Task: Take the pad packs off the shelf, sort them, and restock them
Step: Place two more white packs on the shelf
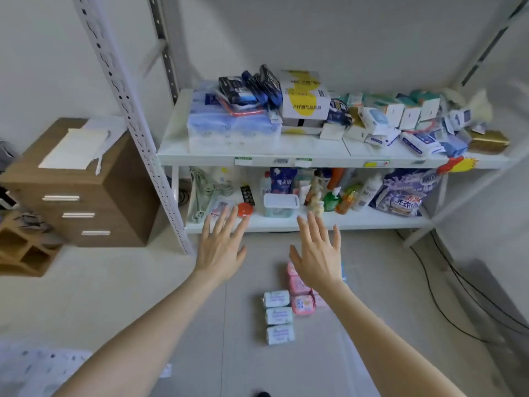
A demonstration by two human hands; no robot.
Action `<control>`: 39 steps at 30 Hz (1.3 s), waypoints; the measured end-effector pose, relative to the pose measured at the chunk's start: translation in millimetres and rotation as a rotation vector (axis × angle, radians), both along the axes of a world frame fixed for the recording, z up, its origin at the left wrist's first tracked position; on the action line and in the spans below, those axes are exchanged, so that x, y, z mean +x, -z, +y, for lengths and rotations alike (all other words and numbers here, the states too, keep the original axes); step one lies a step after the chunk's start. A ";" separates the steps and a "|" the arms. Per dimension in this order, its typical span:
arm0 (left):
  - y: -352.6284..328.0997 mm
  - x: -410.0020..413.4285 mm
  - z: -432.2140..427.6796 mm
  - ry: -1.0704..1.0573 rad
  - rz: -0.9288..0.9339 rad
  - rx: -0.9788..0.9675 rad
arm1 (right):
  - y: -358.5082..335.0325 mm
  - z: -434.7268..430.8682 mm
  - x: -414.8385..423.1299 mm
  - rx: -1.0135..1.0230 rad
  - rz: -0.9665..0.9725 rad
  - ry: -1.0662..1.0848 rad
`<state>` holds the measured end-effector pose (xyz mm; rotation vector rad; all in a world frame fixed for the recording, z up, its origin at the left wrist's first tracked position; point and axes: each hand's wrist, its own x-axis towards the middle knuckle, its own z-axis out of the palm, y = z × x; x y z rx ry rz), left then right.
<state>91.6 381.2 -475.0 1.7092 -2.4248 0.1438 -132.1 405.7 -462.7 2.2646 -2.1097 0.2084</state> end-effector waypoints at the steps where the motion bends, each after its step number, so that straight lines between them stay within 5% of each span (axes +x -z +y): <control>1: 15.6 -7.2 9.4 0.006 -0.012 0.044 | 16.2 13.9 -7.0 0.042 0.000 0.014; 17: 204.1 -95.5 100.9 0.050 -0.108 0.481 | 208.2 130.3 -83.4 0.450 0.004 0.065; 39: 487.7 -117.2 -21.0 0.021 -0.108 0.647 | 498.5 24.4 -100.2 0.687 -0.124 0.074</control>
